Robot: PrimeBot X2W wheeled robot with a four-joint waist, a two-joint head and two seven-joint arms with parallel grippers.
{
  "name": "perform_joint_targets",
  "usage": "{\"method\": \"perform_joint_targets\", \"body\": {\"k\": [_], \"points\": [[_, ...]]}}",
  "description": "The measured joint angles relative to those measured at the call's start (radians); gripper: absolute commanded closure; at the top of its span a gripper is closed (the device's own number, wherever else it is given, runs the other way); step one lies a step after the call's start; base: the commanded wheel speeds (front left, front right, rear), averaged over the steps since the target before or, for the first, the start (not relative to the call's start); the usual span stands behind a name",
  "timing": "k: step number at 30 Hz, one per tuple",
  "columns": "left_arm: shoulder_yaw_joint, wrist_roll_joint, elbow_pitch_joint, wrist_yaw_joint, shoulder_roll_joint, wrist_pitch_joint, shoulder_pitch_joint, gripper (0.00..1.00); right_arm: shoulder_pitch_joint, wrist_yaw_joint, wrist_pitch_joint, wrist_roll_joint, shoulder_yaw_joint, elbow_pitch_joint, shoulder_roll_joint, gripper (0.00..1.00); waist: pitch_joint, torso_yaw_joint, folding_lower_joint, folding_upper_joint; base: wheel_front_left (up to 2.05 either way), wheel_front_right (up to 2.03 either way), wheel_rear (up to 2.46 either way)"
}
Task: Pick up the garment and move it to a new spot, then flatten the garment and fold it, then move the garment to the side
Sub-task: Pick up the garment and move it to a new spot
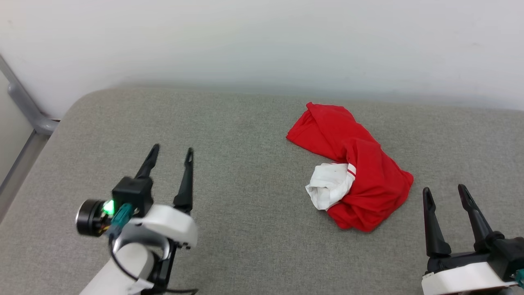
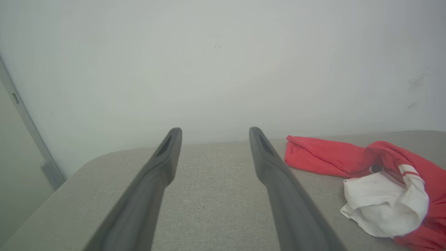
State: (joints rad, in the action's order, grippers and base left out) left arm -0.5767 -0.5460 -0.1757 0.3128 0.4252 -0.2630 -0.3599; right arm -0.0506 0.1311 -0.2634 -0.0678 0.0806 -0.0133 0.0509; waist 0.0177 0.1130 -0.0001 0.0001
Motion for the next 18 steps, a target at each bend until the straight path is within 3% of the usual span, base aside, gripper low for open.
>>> {"method": "perform_joint_targets", "body": {"k": [5,18], "points": [[0.141,0.082,0.043,-0.011,-0.035,0.000,0.140,0.00,-0.015,0.000,0.000,0.000,0.003,0.002,0.000,0.00,-0.016,-0.003,0.0000,0.0000,0.00,0.00,0.00],[0.355,0.247,0.055,-0.133,-0.181,0.000,0.316,0.00,-0.037,0.000,0.000,-0.046,0.011,0.032,0.000,0.00,-0.025,-0.036,0.0000,0.0000,0.00,0.00,0.00]]}}
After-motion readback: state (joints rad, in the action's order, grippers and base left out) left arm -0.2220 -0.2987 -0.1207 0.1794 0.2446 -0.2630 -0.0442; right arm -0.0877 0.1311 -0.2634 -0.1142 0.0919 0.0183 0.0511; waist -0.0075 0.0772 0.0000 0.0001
